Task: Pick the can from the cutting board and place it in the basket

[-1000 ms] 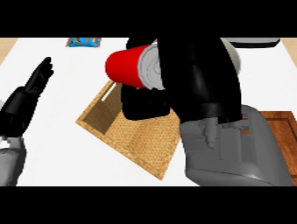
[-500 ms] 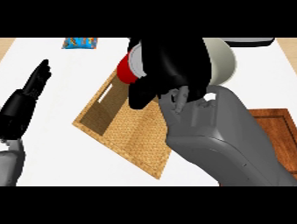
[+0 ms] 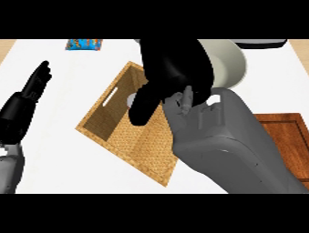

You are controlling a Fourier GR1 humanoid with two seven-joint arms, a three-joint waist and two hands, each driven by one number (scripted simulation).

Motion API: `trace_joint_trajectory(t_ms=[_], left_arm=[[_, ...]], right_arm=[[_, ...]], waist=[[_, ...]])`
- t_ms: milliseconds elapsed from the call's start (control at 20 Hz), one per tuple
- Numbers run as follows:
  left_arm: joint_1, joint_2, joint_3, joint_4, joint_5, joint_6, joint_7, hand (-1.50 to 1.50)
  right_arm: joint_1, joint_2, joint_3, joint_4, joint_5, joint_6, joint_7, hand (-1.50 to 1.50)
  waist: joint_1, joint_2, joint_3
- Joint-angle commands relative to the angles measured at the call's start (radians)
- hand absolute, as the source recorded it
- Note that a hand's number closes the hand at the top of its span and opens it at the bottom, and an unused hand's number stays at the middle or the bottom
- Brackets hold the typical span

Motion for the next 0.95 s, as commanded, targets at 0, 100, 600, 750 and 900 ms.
trace_joint_trajectory(t_ms=[0, 100, 600, 750, 900], left_arm=[[-0.016, 0.0, 0.001, 0.021, 0.002, -0.008, -0.015, 0.0], [-0.018, -0.023, -0.033, -0.025, -0.015, 0.004, 0.037, 0.0], [0.01, -0.008, -0.003, -0.011, -0.011, 0.006, 0.01, 0.0], [-0.023, -0.022, -0.011, -0.002, -0.033, 0.035, 0.02, 0.0], [0.045, -0.001, 0.011, -0.031, -0.005, 0.003, -0.001, 0.0]], right_arm=[[-0.066, 0.018, 0.009, 0.006, -0.015, -0.052, 0.233, -1.5], [-0.077, 0.018, -0.025, -0.004, 0.019, -0.164, 0.186, -1.5], [0.03, 0.003, -0.305, -0.176, 0.292, -0.39, 0.104, -1.5], [0.063, -0.021, -0.407, -0.201, 0.311, -0.405, 0.058, -1.5], [0.179, -0.059, -0.474, -0.394, 0.284, -0.327, 0.065, -1.5]], waist=[[0.005, 0.002, 0.0], [0.011, 0.001, 0.001], [-0.019, -0.003, 0.002], [-0.019, 0.003, 0.002], [-0.023, -0.004, 0.002]])
